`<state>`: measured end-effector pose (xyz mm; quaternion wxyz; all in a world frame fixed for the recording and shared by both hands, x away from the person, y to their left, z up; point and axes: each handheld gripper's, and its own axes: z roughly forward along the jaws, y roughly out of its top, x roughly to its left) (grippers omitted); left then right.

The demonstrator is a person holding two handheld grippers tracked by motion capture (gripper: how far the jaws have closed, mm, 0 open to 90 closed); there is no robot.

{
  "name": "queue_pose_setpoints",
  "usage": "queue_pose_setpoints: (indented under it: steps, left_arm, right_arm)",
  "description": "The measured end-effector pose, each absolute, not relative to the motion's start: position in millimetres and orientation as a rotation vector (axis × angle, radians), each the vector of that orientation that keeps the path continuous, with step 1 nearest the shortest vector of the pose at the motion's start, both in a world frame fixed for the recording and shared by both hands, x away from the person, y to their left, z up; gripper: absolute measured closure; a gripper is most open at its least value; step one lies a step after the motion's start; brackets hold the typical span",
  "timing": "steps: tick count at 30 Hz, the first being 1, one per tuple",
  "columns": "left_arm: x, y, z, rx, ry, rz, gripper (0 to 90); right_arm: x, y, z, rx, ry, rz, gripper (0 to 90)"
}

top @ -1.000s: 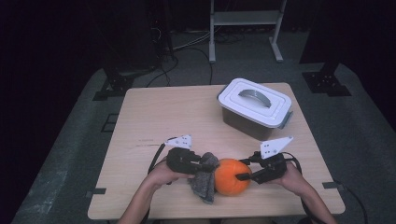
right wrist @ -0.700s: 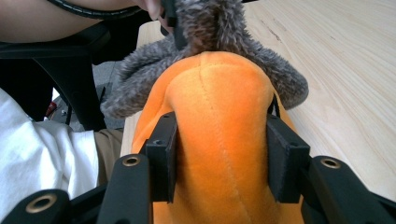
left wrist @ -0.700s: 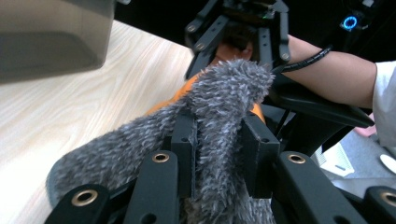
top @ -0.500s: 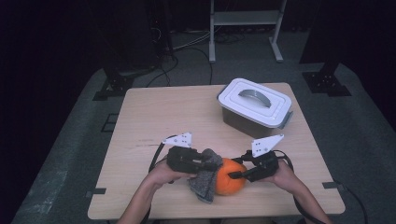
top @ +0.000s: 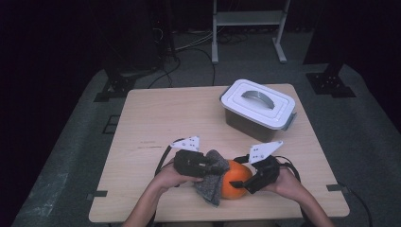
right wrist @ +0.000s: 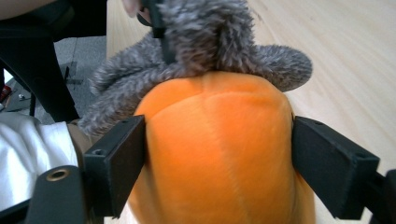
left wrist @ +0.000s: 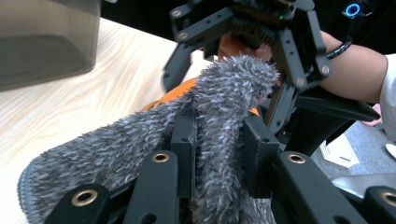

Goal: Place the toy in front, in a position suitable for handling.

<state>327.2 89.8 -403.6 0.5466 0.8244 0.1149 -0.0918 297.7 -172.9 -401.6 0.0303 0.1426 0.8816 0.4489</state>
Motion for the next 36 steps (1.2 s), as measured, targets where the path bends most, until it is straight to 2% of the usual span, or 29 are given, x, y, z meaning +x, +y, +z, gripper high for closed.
queue_pose_setpoints:
  steps: [4,7,15,20,29,36]
  left_arm:
    - [329.2,99.8,-403.1,1.944,0.287,-0.212,69.7]
    - [330.5,107.1,-398.9,1.935,0.29,-0.197,69.7]
    - [327.7,132.7,-375.5,1.886,0.279,-0.142,69.7]
    - [329.1,138.6,-385.9,1.928,0.318,-0.143,69.6]
    - [333.4,134.2,-403.5,1.925,0.357,-0.169,69.3]
    - [333.9,117.7,-403.9,1.925,0.332,-0.195,69.3]
  right_arm:
    - [300.4,-171.8,-403.0,0.407,2.708,1.395,43.2]
    - [304.5,-170.8,-401.6,0.383,2.696,1.446,49.1]
    - [315.8,-140.4,-396.8,0.286,2.686,1.61,49.8]
    - [322.7,-128.4,-404.8,0.215,2.744,1.562,48.5]
    - [325.0,-161.5,-412.2,0.225,2.773,1.593,42.0]
    - [325.9,-190.9,-417.2,0.375,2.743,1.585,35.1]
